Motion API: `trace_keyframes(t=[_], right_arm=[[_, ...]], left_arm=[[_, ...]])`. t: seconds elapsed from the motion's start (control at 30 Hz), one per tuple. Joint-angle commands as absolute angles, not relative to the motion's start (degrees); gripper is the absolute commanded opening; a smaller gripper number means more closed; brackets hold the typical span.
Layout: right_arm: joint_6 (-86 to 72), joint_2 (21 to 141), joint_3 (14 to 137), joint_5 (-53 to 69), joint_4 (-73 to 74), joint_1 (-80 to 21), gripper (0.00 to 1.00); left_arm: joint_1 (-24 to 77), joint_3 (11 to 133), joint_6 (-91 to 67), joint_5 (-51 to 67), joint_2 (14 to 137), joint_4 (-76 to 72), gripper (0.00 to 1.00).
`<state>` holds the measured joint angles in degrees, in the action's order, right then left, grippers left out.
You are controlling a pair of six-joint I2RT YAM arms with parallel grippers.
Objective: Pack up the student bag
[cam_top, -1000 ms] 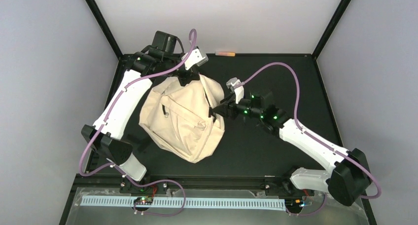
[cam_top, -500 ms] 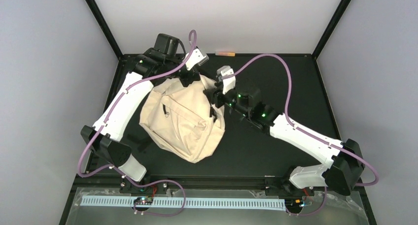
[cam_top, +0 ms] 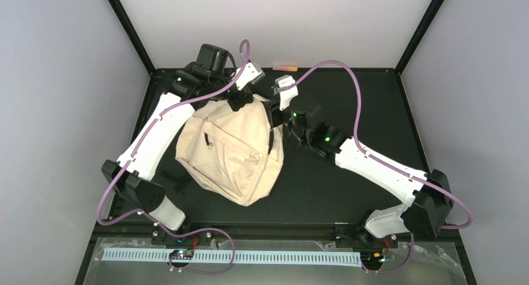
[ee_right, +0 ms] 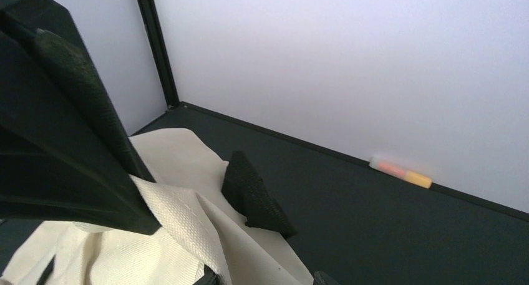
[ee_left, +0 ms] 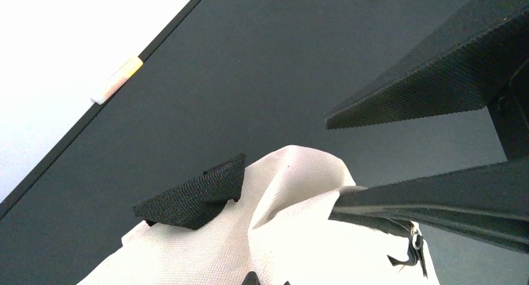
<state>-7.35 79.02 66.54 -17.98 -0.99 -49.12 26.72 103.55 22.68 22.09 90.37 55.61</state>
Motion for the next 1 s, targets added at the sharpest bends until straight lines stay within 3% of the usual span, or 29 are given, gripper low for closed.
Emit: trace_keyframes(t=[0.0, 0.7, 0.77, 0.97], right_arm=[[-4.6, 80.88, 68.24, -27.81, 5.98, -48.59, 0.39], [-13.98, 83.28, 53.27, -22.0, 5.97, -45.59, 0.37], [-13.89, 83.63, 52.86, -22.08, 5.94, -45.41, 0.35], [-13.42, 85.44, 53.52, -21.14, 6.06, -45.23, 0.11]], left_arm=[[26.61, 106.0, 21.11, 22.2, 87.28, 55.5, 0.02], [26.61, 109.89, 22.36, 21.31, 86.69, 58.69, 0.02], [26.62, 110.08, 22.49, 21.26, 86.53, 58.87, 0.02], [26.61, 110.22, 22.14, 22.06, 86.61, 59.22, 0.02]])
